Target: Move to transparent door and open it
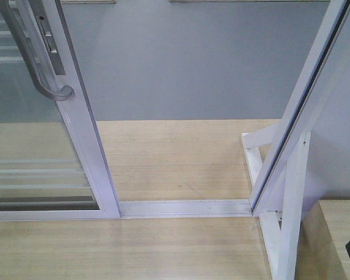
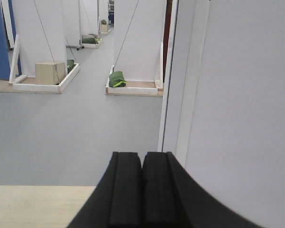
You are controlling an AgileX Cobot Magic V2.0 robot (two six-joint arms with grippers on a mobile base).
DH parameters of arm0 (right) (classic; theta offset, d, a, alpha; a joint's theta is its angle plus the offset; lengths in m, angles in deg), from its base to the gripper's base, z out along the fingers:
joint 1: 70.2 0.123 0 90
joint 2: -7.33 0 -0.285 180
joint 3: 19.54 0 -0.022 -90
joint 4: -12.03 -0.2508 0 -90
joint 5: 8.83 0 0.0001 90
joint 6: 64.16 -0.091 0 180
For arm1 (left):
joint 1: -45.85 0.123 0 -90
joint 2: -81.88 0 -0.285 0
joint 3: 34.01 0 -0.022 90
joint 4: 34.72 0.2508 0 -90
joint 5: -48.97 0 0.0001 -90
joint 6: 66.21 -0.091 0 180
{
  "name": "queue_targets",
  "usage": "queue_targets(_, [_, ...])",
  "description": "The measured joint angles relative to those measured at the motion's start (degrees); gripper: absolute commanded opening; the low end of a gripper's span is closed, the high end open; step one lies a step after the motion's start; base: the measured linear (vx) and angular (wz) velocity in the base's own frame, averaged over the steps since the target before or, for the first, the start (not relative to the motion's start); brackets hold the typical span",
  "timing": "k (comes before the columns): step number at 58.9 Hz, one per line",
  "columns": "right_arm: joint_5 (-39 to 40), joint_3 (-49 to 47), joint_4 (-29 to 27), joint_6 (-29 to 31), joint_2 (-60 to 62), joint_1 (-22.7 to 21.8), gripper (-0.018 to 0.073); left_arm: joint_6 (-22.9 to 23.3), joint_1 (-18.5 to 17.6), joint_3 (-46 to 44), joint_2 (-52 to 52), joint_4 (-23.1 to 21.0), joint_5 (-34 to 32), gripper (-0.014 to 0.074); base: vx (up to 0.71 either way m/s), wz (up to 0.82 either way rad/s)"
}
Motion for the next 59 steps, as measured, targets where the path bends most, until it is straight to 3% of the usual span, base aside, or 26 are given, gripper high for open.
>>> queue_targets(59, [-0.55, 0.02, 0.0, 0.26, 0.0, 0.0, -0.0008, -0.06, 0.0, 0.0, 0.0, 0.0, -0.06, -0.0007, 0.0, 0.0])
